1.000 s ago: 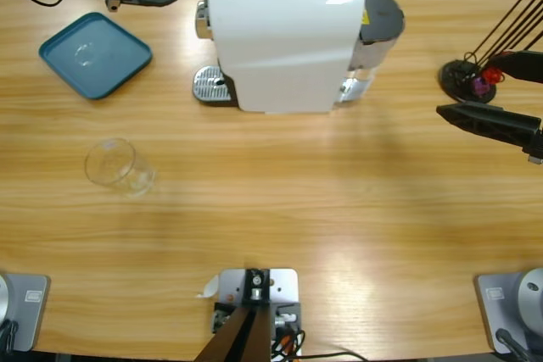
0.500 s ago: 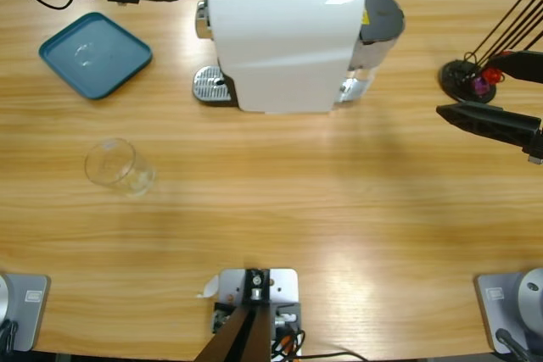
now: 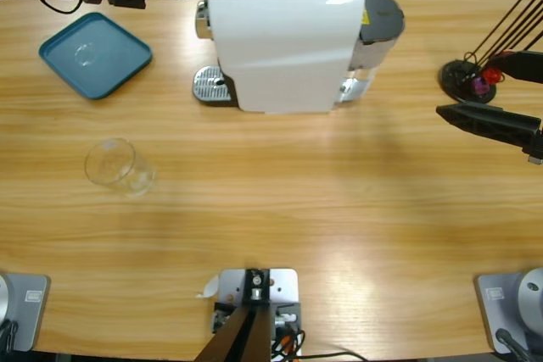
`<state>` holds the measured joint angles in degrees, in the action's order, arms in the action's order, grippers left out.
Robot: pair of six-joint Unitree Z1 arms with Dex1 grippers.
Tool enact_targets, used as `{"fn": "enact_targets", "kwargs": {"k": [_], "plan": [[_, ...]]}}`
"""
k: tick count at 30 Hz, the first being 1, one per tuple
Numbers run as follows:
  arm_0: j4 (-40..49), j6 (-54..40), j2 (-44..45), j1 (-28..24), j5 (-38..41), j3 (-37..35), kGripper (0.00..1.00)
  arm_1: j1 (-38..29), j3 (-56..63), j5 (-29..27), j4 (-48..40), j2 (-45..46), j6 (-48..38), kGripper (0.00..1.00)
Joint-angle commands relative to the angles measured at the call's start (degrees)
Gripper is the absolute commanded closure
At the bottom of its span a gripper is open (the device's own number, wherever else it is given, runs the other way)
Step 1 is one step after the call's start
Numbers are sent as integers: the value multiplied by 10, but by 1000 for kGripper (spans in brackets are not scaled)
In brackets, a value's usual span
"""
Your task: Pour coffee
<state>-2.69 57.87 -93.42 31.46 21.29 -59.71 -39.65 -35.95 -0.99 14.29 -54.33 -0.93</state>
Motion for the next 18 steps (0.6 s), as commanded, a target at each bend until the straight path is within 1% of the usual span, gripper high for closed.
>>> {"fn": "enact_targets", "kwargs": {"k": [1, 12, 16, 18], "plan": [[-9, -3, -24, -4, 10, 14, 1000, -3, 22, 10, -6, 0, 7, 7], [-41, -33, -25, 1, 31, 29, 1000, -3, 22, 10, -6, 1, 6, 9], [-75, -31, -19, 4, 45, 23, 1000, -3, 22, 10, -7, 0, 6, 9], [-78, -31, -13, 4, 54, 12, 1000, -3, 22, 10, -7, 0, 6, 9]]}}
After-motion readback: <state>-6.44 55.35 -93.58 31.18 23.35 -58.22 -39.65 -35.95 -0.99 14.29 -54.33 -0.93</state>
